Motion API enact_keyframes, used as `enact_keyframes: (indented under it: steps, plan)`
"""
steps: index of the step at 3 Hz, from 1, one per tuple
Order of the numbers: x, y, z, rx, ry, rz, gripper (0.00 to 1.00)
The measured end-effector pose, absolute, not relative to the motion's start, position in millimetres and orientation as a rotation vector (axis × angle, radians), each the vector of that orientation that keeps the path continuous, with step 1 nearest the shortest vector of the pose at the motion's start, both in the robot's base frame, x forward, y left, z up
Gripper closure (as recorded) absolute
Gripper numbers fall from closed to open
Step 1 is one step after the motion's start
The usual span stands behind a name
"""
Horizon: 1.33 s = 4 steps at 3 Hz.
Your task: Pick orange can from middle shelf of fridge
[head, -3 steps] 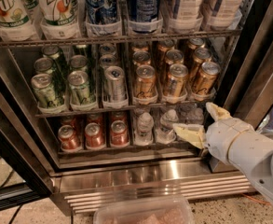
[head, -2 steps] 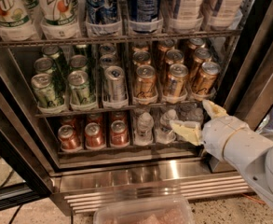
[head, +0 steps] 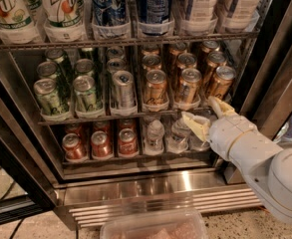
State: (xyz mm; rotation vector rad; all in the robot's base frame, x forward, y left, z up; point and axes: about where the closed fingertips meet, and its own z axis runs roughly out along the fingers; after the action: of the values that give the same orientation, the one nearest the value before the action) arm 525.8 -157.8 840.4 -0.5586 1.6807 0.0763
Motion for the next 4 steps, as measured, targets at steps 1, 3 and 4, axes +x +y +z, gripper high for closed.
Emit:
enact_keyframes:
  steps: [1, 3, 4]
  plan:
    - [536, -158, 842, -0.526, 1.644, 0.072, 0.5]
    - [553, -163, 837, -0.475, 1.619, 0.054, 0.48]
    - [561, -164, 834, -0.454, 1.613, 0.047, 0.46]
